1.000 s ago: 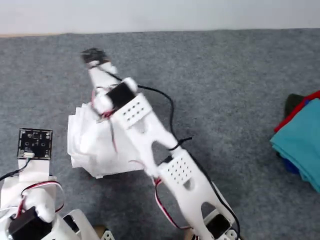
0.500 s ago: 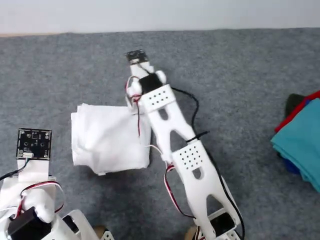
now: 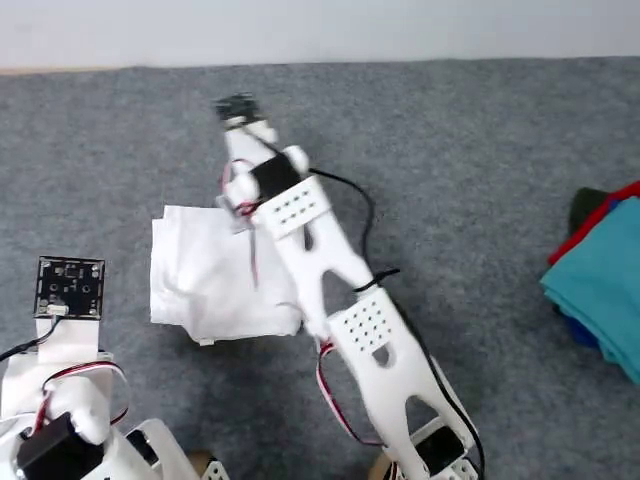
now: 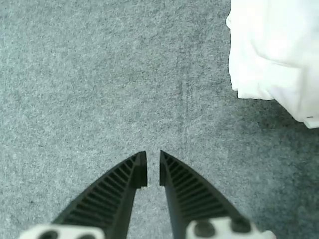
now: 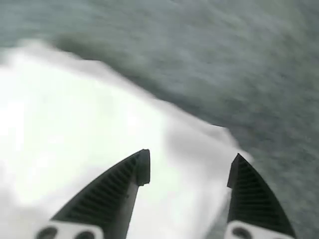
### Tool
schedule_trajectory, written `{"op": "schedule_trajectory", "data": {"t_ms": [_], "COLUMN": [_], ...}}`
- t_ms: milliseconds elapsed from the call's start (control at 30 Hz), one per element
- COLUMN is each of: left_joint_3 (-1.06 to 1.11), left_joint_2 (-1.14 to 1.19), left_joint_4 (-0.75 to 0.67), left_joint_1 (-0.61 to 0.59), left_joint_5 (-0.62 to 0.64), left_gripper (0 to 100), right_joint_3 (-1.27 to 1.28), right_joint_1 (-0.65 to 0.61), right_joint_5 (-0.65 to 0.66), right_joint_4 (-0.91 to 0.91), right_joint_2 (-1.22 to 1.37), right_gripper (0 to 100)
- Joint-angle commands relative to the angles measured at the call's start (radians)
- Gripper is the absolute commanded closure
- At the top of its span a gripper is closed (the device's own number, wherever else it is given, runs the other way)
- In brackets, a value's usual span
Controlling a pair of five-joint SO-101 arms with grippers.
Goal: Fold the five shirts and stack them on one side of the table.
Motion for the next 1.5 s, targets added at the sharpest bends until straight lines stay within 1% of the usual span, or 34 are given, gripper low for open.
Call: {"op": "schedule_trajectory", "data": {"t_ms": [0,67,167,267,333,400,533,667,767,900,1000,1133,1233,1333,1467], "left_joint_3": [-0.045,-0.077,-0.124,-0.225,-0.329,-0.427,-0.556,-0.555,-0.539,-0.504,-0.496,-0.496,-0.496,-0.499,-0.498], "left_joint_2": [0.003,0.006,0.048,0.198,0.342,0.485,0.690,0.798,0.862,0.947,1.007,1.112,1.224,1.316,1.404], "left_joint_4": [-0.017,-0.018,-0.011,0.021,0.046,0.048,0.048,0.048,0.048,0.048,0.046,0.044,0.038,0.009,-0.014], "left_joint_1": [0.006,0.018,0.083,0.117,0.135,0.155,0.232,0.361,0.457,0.603,0.669,0.681,0.681,0.680,0.675], "left_joint_5": [0.002,0.003,0.003,0.020,0.080,0.123,0.135,0.143,0.196,0.226,0.258,0.250,0.218,0.210,0.209], "left_gripper": [94,94,95,95,95,95,95,95,94,94,94,94,94,94,94], "right_joint_3": [-0.043,-0.043,-0.043,-0.043,-0.043,-0.041,-0.040,-0.040,0.005,0.224,0.462,0.776,0.945,1.060,1.148], "right_joint_1": [-0.038,-0.030,0.027,0.093,0.136,0.173,0.239,0.311,0.364,0.415,0.437,0.460,0.481,0.504,0.538], "right_joint_5": [0.009,0.009,0.008,0.008,0.009,0.012,0.012,0.012,0.012,0.008,0.005,0.005,0.003,0.003,0.003], "right_joint_4": [0.039,0.041,0.044,0.045,0.045,0.045,0.047,0.050,0.050,0.050,0.047,0.042,0.041,0.041,0.041], "right_joint_2": [-0.077,-0.070,-0.081,-0.127,-0.166,-0.202,-0.254,-0.312,-0.378,-0.527,-0.674,-0.862,-0.964,-1.030,-1.089], "right_gripper": [73.6,73.6,74.2,82.8,89.8,93.0,93.5,93.5,93.5,93.5,93.5,93.5,93.5,93.5,93.5]}}
